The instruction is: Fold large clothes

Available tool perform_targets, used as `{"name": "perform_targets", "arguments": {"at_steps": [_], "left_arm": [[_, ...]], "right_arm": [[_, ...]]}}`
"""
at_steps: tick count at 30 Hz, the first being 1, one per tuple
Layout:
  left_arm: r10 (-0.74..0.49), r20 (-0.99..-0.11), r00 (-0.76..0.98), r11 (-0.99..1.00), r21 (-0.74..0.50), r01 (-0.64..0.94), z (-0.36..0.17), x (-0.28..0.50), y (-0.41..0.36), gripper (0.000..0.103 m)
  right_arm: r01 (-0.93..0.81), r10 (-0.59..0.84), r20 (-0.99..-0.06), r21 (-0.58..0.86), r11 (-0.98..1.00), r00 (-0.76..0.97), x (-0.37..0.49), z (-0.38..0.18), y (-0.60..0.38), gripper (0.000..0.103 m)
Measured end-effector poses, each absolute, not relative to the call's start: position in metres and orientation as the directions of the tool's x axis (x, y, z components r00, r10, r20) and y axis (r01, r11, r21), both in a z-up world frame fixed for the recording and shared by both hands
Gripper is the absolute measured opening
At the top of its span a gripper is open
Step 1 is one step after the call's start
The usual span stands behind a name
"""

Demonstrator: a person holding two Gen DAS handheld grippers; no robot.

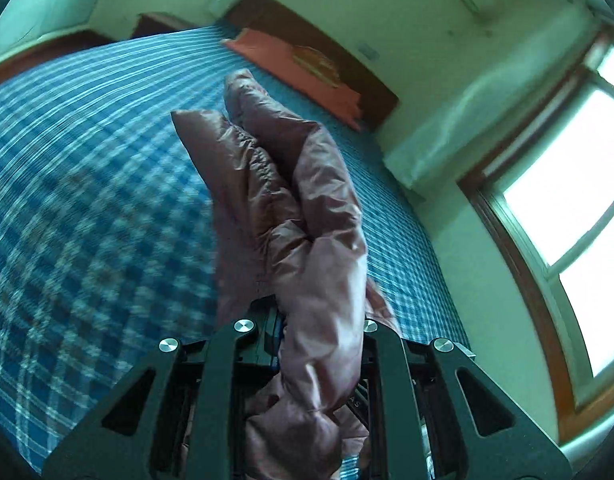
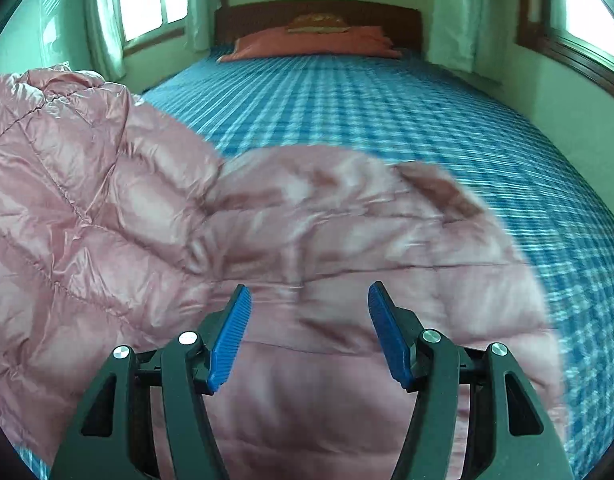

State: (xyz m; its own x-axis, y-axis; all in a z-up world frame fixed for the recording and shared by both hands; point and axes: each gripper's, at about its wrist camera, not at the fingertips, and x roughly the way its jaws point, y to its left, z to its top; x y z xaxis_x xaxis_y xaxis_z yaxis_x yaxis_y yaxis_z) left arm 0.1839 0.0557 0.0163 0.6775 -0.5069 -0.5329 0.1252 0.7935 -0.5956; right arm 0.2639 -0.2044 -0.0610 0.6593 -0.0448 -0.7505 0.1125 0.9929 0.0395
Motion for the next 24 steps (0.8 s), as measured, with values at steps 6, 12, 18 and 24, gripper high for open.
{"name": "perform_targets", "arguments": {"at_steps": [6, 12, 18, 24], "left_arm": [[-0.518, -0.584, 0.625, 0.834, -0.507, 0.218, 0.022, 0.192, -0.031, 0.016], [-0.510, -0.671, 0.538, 0.859, -0.430, 0.278, -0.015, 0.197, -0.117, 0.016], [-0.472, -0.770, 0.429, 0.881, -0.390, 0.269, -0.080, 0.204, -0.172, 0.016], [-0.440, -0.785, 0.436, 0.895, -0.344, 0.284, -0.111, 0.204, -0.195, 0.016]], "right_arm": [[0.243, -0.132, -0.750, 0.038, 0.969, 0.648, 0.231, -0.054, -0.282, 0.062], [0.357, -0.210, -0.773, 0.023, 0.934, 0.599, 0.193, -0.069, -0.336, 0.062], [0.433, -0.254, -0.801, 0.007, 0.901, 0.542, 0.175, -0.090, -0.373, 0.062], [0.459, -0.215, -0.831, 0.053, 0.887, 0.512, 0.173, -0.108, -0.389, 0.062]]}}
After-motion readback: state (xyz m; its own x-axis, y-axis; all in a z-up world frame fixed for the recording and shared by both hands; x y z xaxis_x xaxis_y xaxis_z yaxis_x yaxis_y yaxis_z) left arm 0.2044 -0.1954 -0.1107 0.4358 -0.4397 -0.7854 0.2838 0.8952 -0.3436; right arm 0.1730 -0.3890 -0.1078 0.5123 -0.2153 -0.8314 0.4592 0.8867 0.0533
